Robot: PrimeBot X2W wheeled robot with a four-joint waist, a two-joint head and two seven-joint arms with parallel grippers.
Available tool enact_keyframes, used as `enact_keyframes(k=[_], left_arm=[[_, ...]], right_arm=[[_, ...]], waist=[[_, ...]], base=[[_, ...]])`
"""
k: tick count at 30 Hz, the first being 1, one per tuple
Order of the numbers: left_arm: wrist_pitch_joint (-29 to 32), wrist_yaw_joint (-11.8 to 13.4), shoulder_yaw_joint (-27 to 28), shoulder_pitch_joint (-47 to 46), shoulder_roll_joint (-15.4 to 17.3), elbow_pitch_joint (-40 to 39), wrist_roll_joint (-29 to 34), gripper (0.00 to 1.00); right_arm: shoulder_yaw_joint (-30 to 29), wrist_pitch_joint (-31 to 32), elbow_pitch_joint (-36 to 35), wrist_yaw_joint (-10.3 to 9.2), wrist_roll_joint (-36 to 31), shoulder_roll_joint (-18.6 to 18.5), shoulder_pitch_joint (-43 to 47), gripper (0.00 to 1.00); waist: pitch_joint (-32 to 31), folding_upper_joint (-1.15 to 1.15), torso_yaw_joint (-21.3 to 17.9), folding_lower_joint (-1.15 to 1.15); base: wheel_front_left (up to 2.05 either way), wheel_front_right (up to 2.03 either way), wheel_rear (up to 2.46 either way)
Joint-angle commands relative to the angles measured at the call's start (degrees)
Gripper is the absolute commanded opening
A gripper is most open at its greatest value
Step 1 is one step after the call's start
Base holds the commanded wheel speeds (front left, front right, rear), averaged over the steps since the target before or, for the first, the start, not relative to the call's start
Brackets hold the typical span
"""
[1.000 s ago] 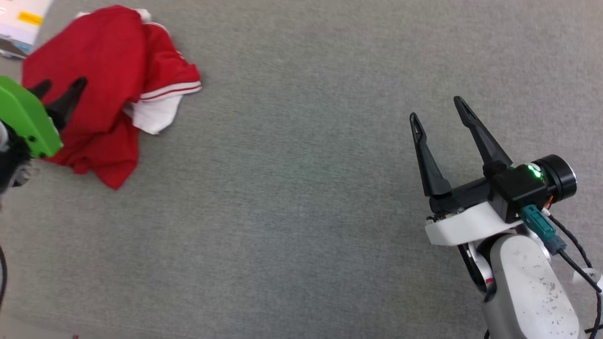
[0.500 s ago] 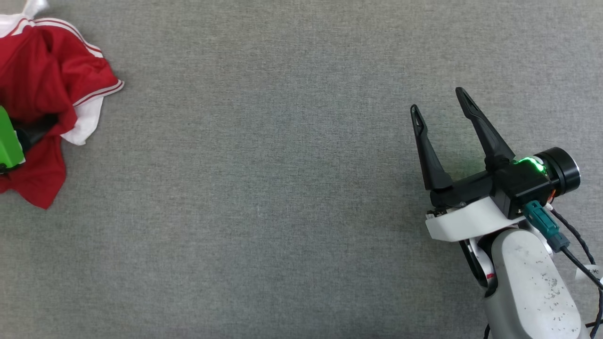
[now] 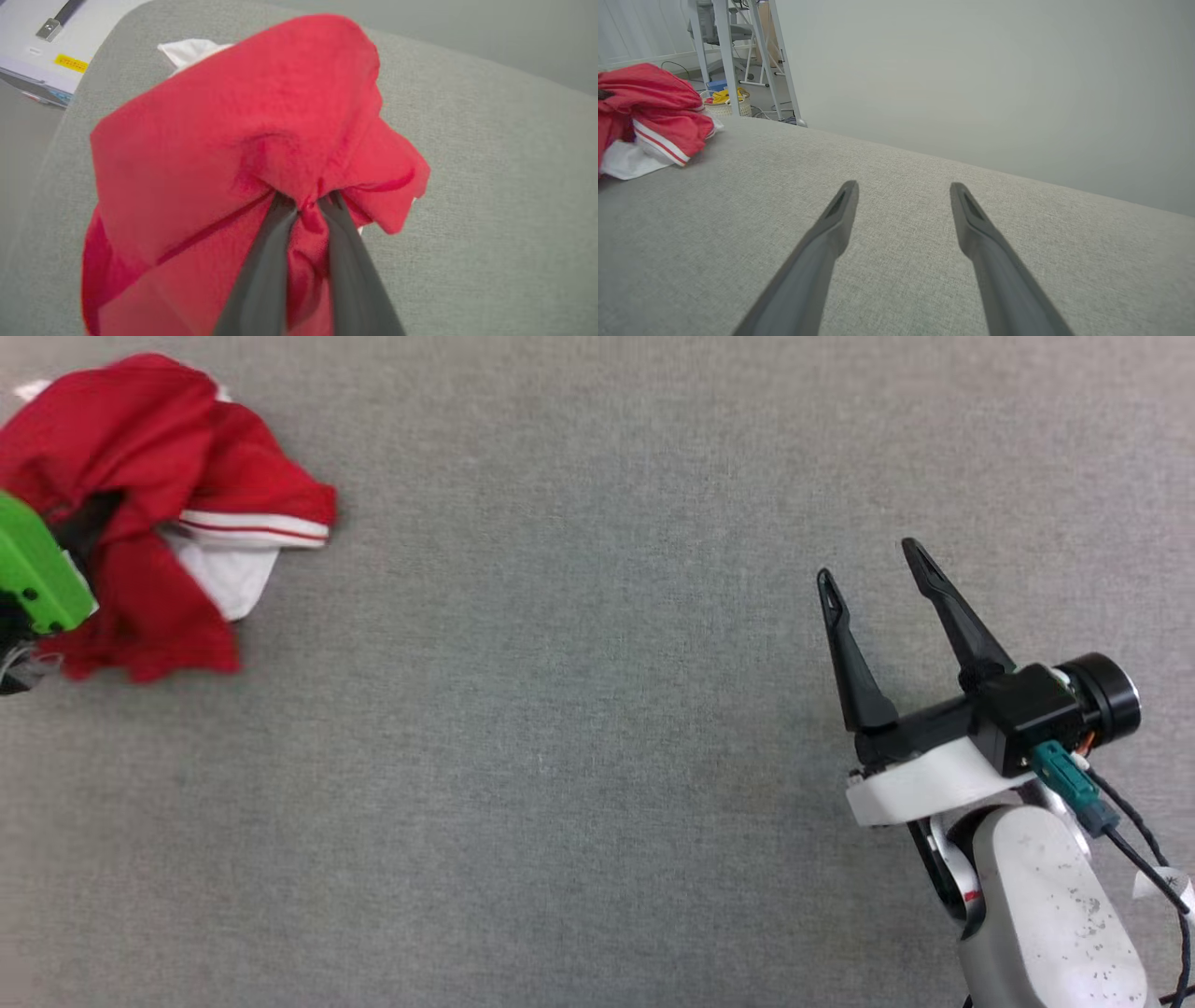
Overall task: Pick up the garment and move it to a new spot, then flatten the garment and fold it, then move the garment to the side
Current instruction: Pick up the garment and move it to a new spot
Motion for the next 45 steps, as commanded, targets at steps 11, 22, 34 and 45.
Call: enact_keyframes(k=[11,22,34,45], left_arm=[[-0.8,2.7,-2.5,3.9,-3.9,-17.7,-0.6,0.00],[-2.5,8.9,-7.7,3.0,-15.9,-28.1,1.7,0.00],[-12.5,10.8,-16.0,7.2,-30.1,-15.5,8.2,0.00],[-22.0,8.1,-19.6,8.2,-34.3,-0.2,13.3,1.00]], right_arm=[[-1.5,-0.5,1.1,-0.05,3.8,-0.2,5.0,1.00],[-2.0,-0.5,0.8,-0.05,6.4,-0.2,6.9,1.00],[-3.1,-0.5,0.1,-0.05,6.9,-0.2,7.3,1.00],[-2.8,-0.5,0.1,-0.05,6.6,-0.2,7.8,1.00]], waist=[[-13.3,0.00,1.6,0.00],[-17.2,0.00,-1.7,0.00],[-16.3,0.00,-8.0,0.00],[-15.9,0.00,-8.0,0.00]], base=[[0.00,0.00,0.00],[0.00,0.00,0.00],[0.00,0.00,0.00],[0.00,0.00,0.00]])
